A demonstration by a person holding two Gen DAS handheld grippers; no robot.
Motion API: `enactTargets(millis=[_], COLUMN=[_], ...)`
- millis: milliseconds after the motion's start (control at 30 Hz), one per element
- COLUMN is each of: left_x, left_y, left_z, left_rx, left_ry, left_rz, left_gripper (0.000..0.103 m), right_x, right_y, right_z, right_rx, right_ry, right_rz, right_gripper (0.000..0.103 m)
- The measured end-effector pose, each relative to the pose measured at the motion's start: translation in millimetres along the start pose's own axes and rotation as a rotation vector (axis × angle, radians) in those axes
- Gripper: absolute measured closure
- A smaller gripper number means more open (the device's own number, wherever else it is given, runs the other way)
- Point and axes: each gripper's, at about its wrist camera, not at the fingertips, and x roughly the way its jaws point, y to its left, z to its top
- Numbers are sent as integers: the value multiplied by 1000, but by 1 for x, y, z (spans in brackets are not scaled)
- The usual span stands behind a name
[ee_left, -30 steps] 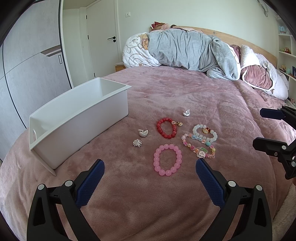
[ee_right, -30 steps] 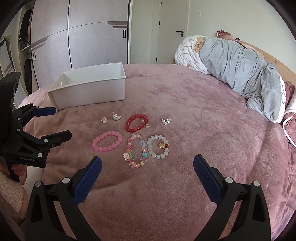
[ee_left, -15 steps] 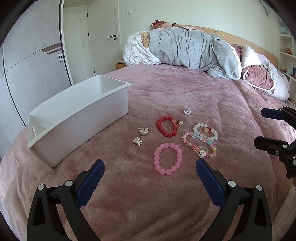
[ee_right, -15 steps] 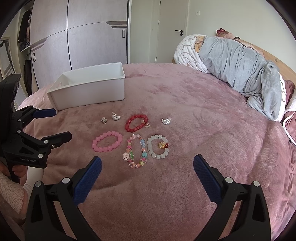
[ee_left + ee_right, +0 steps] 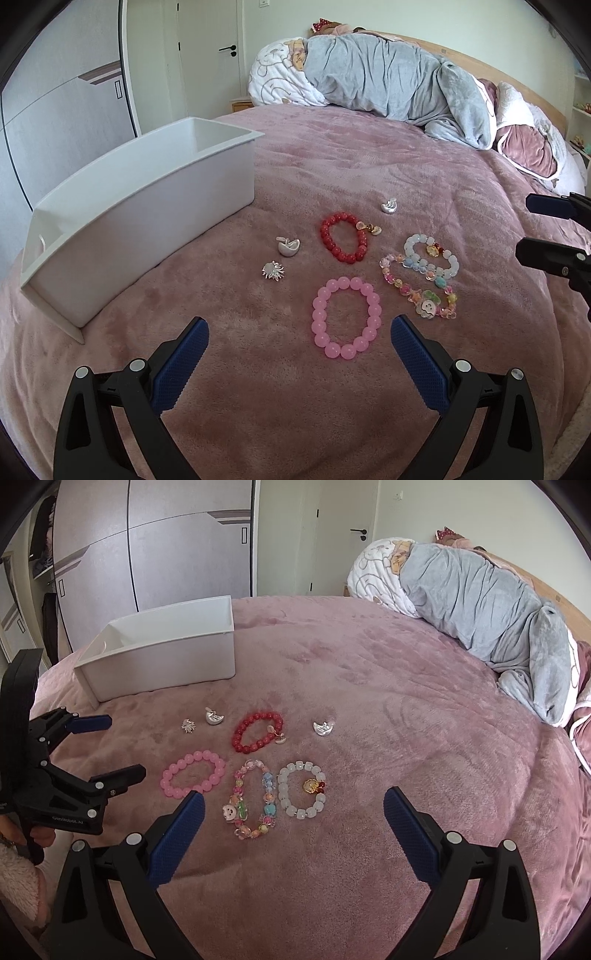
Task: Organize jewelry
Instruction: 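Grasp the pink bead bracelet with the left tool while the right tool grasps the white bead bracelet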
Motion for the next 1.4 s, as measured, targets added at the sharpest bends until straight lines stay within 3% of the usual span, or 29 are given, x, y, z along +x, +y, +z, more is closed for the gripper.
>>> enactTargets(millis=[133, 333, 433, 467, 500, 533, 733, 867, 1000, 1400], left_x=[22, 48, 58, 62, 66, 71, 81, 83, 83, 63], left_y=[8, 12, 9, 8, 7, 5, 2, -5, -15, -2], left_z=[4, 9, 10, 10, 9, 8, 5, 3, -1, 4], left_rx=[-45, -50, -23, -11, -1, 8, 10, 38, 64, -24], left_ry=[37, 63, 82, 94, 110, 138, 159, 161, 169, 129], left_rz=[-25, -25, -23, -22, -24, -26, -28, -46, -100, -202], left_gripper=[3, 4, 5, 12, 29, 36, 40, 59, 86, 87], right_x=[29, 82, 105, 112, 117, 122, 136, 139, 136, 105], right_y=[-11, -20, -25, -27, -29, -31, -29, -29, -28, -40], right_z=[11, 15, 11, 10, 9, 8, 5, 4, 2, 8], right_rx=[44, 35, 55, 64, 74, 81, 70, 83, 98, 185], right_ry=[51, 146, 194, 207, 217, 229, 258, 270, 262, 184], right_rz=[23, -20, -25, -24, -21, -16, 7, 41, 69, 113], right_gripper=[24, 47, 51, 53, 55, 56, 62, 77, 82, 83])
